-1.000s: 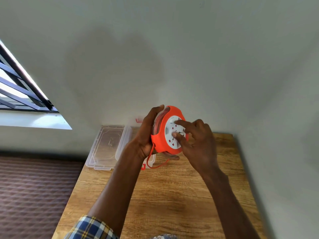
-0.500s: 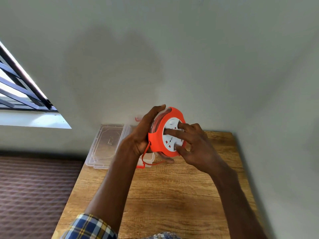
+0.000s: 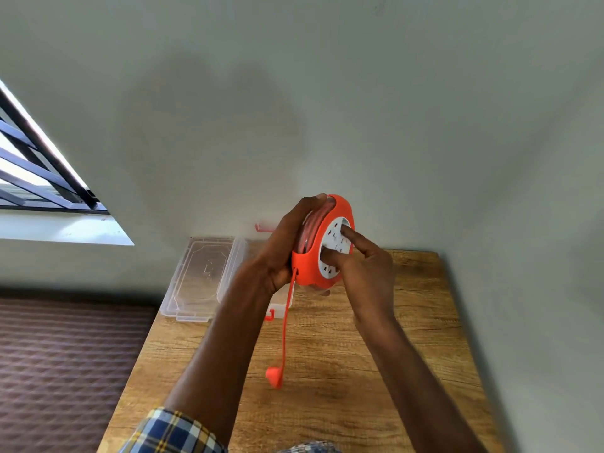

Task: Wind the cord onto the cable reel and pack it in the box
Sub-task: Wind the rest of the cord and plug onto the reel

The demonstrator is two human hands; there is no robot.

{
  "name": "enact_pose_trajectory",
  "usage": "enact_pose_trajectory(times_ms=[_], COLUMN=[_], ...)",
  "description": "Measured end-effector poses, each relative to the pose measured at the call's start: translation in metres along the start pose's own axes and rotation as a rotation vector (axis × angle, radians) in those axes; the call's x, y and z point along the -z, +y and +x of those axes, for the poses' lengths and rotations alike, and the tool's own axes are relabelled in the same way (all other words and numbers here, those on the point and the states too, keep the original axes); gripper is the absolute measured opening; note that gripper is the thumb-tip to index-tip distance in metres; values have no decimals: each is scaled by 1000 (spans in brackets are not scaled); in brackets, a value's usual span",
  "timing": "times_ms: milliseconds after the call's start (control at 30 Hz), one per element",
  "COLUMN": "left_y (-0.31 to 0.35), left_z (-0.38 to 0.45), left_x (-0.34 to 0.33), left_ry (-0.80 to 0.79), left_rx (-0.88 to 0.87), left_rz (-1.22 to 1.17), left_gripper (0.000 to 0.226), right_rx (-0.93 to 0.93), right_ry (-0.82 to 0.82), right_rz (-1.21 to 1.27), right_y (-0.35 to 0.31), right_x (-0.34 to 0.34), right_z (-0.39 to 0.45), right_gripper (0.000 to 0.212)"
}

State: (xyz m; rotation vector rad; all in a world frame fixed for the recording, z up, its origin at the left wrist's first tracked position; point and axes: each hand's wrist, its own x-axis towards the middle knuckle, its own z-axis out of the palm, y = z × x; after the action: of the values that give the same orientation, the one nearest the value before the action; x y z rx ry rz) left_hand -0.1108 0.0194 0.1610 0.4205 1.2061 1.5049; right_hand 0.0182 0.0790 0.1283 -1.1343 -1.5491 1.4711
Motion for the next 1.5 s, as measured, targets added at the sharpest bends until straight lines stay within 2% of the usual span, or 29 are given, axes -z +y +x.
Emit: enact_pose_trajectory(times_ms=[67,133,267,333,367,433,500,600,733,833,933,1033,1100,1167,1233,1367,1433,1500], left_y=[1,1,-1,-1,-1,-1,-1,-2,-3,-3,2,6,5,1,-1,3,3,2], left_z=[-1,-1,-2,-1,0,1,1,1,2,4,4,3,1,-2,-3,-2,1,2], left_x=[-1,1,7,10,12,16,20,21,18,18,19,18,12,3,-3,-4,-1,4], left_ry=[-9,-9,19,5,-9,-59,-110,-141,-116,-79,-65,-71,-92,-113,-121,-80,-75,-89], left_rx=[-2,4,9,35,55,101,149,185,192,180,156,144,128,124,137,102,97,116], left_rz=[12,21,-66,-110,-124,-155,-183,-168,-94,-39,9,16,-35,-106,-150,-130,-123,-123], left_gripper=[60,55,56,55,55,61,66,64,63,65,66,65,58,53,54,54,55,56], right_rx=[-136,-163,216,439,538,638,649,698,743,651,657,546,372,302,348,560,687,721], right_ry=[-40,-88,-101,-47,-65,-213,-368,-437,-279,-218,-175,-127,-38,63,68,67,-77,-252], right_rz=[130,129,-375,-553,-611,-656,-668,-683,-721,-569,-551,-454,-207,-168,-338,-608,-646,-656], right_y=[-2,-4,-3,-3,-2,1,3,8,14,17,18,18,12,1,-5,-7,-5,-4], right_x=[-1,0,11,22,28,40,47,47,44,35,31,24,15,14,21,37,43,52], right_z=[0,1,2,5,8,16,20,17,18,14,11,7,6,12,16,10,11,15], right_gripper=[50,48,59,50,44,47,55,59,58,62,69,58,42,31,34,31,34,45])
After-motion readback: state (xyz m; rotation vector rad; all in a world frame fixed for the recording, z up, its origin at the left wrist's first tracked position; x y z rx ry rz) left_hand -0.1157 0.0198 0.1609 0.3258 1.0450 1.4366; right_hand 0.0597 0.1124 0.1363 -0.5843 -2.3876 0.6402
